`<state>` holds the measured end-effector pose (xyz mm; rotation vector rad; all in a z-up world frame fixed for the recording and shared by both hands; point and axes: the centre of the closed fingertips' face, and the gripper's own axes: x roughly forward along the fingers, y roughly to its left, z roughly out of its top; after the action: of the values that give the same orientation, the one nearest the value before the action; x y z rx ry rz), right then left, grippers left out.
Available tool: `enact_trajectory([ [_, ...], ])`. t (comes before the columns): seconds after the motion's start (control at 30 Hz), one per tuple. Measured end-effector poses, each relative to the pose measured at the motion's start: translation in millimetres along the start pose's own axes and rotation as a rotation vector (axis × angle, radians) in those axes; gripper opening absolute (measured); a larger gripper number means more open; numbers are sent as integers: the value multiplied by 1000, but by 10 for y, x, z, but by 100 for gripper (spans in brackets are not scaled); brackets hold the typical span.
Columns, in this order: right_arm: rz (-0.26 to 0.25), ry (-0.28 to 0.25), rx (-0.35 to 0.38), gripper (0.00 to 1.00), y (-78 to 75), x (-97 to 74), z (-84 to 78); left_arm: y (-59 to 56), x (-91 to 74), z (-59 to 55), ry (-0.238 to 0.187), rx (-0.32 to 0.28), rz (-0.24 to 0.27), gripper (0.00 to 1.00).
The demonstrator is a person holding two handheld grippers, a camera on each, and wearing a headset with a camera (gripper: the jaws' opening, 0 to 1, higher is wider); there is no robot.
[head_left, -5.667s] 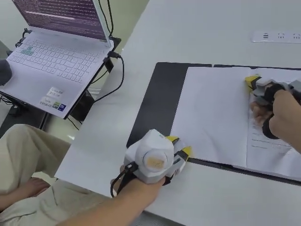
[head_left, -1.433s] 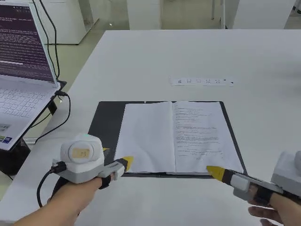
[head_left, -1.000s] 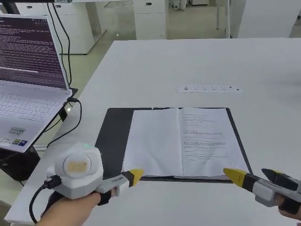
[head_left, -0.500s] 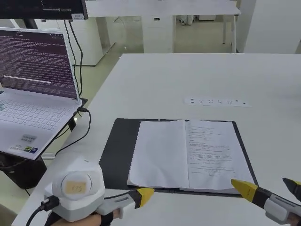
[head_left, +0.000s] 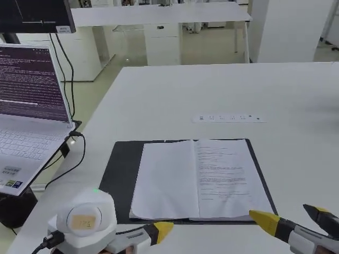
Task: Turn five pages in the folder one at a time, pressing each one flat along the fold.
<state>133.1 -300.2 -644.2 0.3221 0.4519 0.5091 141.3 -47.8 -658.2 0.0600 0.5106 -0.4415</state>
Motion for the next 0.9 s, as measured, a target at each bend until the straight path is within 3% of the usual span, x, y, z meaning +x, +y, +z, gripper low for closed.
enact_trajectory([
  [0.23,-20,-12,30,98,-150,-97,-14,-305,299,74,15,40,-69,96],
  [0.53,-33,-20,57,97,-271,-183,-73,-688,720,72,45,83,-140,93],
  [0.9,-49,-39,86,95,-309,-221,-93,-1013,1186,6,81,103,-189,87],
])
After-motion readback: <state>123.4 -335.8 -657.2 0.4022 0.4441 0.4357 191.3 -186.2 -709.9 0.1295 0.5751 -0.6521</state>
